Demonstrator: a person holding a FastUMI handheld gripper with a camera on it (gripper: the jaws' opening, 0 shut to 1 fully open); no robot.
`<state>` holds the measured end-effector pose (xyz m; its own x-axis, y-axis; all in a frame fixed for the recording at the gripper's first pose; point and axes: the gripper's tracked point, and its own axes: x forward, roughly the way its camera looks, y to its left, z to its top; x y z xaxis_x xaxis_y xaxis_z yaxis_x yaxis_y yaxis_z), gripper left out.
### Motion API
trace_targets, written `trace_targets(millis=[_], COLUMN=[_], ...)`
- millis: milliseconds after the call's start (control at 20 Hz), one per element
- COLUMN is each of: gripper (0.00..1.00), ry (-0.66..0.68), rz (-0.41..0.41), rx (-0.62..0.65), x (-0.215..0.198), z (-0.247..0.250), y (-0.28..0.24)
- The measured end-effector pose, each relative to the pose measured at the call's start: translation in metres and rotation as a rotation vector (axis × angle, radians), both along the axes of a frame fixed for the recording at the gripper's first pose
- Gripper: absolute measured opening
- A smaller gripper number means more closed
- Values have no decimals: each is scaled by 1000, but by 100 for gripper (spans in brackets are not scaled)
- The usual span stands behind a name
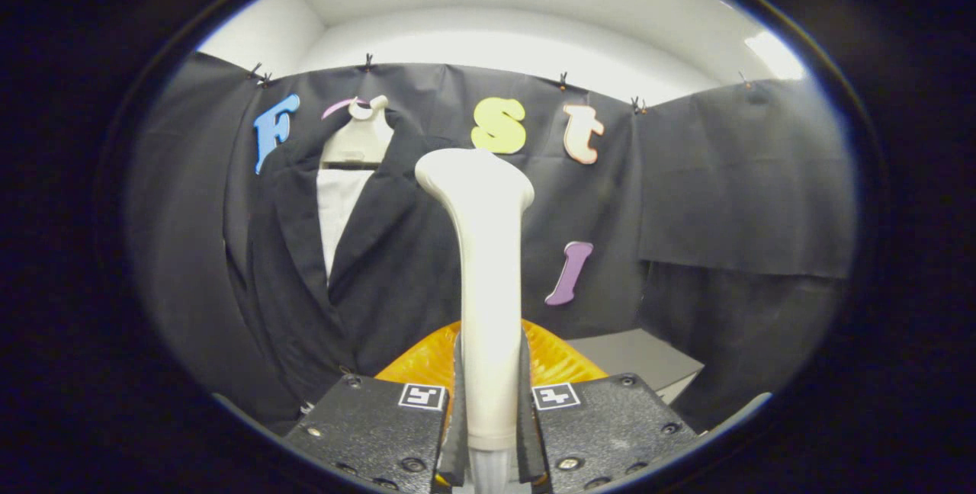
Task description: Iron the clothes twice with a garment steamer, once on the left side and once on the right side.
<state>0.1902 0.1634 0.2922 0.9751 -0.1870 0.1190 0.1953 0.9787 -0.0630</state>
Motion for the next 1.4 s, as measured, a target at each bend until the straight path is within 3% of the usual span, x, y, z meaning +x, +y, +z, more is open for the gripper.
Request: trace_targets(millis=[200, 700, 1050, 1400], gripper=[28, 28, 28, 28], ry=[-104, -266, -226, -192], rz=[-38, -34, -48, -84], rx=[-44, -90, -108, -131], x=[22, 79, 119, 121], z=[34, 79, 51, 19], y=[15, 54, 59, 55])
